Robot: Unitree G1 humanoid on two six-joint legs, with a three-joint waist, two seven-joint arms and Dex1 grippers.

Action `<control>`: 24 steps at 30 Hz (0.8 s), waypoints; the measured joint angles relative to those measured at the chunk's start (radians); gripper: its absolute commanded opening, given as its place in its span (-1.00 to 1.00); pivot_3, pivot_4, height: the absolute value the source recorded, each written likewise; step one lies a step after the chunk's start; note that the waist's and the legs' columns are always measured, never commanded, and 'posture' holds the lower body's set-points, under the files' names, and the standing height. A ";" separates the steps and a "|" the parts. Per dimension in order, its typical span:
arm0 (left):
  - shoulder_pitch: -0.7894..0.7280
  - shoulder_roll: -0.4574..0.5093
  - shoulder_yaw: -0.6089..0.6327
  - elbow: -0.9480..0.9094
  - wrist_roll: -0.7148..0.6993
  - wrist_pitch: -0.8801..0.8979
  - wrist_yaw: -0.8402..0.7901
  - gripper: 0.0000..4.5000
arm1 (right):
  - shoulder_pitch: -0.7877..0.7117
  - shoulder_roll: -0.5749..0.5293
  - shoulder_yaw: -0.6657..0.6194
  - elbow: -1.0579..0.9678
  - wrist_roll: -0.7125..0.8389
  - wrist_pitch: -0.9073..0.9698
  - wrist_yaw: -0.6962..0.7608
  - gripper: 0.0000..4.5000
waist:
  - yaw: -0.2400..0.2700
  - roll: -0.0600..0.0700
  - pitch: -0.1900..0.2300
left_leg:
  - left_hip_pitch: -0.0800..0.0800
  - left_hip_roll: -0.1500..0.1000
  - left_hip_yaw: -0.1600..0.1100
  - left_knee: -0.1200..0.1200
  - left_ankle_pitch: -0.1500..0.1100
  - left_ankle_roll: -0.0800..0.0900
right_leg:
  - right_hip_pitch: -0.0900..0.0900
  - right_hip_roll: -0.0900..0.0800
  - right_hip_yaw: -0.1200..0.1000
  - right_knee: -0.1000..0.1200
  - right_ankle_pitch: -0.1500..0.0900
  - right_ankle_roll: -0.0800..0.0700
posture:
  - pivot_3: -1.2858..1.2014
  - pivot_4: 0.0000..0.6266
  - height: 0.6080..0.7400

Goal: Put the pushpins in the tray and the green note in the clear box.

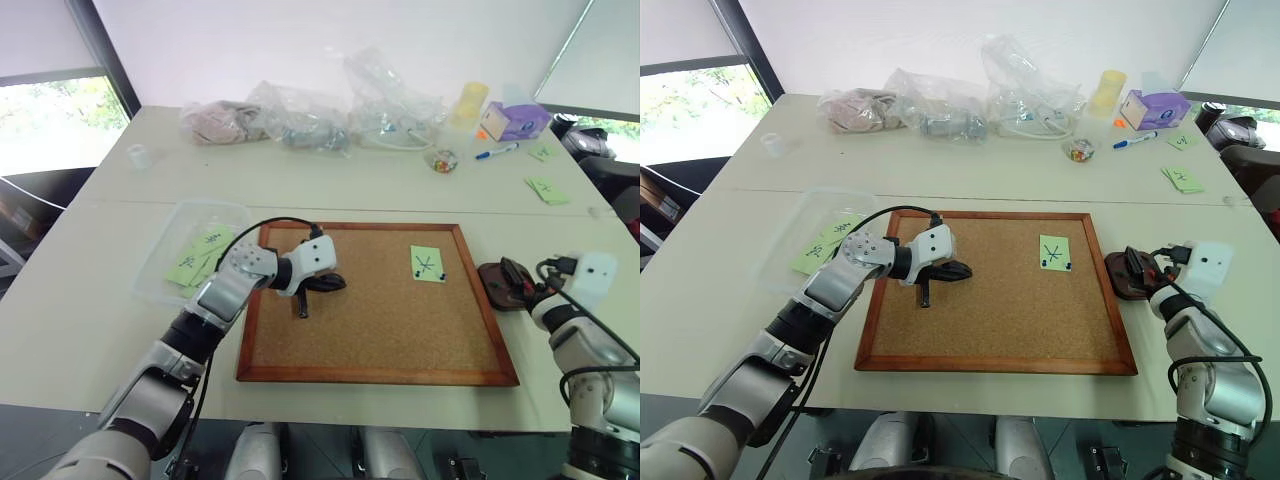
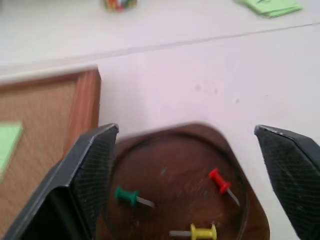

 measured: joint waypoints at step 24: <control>0.004 -0.006 0.005 0.000 0.001 0.003 0.001 -1.00 | 0.093 -0.018 0.352 -0.091 -0.157 -0.088 0.112 0.98 | 0.001 0.001 -0.001 | 0.000 -0.001 0.000 0.000 0.000 0.000 | 0.000 0.000 0.000 -0.001 -0.001 -0.002 | 0.03 -0.52 0.96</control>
